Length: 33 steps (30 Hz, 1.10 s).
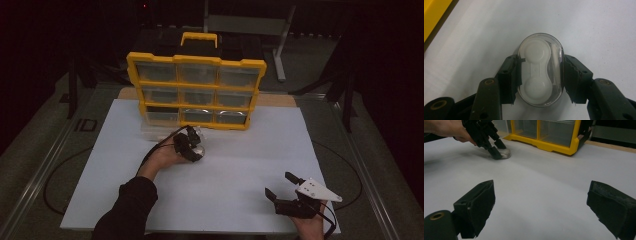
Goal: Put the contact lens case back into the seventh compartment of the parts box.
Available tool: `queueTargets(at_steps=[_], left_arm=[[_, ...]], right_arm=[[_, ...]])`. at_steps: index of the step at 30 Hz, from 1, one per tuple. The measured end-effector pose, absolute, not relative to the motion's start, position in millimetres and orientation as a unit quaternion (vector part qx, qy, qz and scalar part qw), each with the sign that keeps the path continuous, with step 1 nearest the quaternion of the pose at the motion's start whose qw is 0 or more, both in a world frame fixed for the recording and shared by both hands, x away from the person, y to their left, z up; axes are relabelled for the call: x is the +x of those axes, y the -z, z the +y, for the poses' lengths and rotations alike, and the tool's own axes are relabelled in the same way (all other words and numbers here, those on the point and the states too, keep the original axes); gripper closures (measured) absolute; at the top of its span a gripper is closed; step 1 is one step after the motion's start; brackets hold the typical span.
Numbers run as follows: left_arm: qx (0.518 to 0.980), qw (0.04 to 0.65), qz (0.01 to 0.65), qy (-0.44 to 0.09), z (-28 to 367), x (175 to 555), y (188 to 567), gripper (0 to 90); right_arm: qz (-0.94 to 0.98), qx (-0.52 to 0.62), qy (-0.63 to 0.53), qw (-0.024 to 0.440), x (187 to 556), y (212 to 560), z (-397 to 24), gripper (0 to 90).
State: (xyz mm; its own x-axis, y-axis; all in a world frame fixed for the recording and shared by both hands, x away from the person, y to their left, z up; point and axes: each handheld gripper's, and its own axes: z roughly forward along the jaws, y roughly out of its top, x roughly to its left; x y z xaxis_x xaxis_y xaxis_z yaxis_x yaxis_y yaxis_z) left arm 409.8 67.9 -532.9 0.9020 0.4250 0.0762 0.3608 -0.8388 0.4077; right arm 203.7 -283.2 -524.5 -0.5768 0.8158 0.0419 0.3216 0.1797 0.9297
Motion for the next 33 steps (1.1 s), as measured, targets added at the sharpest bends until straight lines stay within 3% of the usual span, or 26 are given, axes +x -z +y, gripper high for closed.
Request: queueTargets(at_steps=[33], left_arm=[[0.948, 0.223, 0.208, -0.096, 77.8, 400.5, 502.9, 49.5]], right_arm=[[0.730, 0.390, -0.506, 0.242, 203.7, 525.0, -282.3, 7.8]])
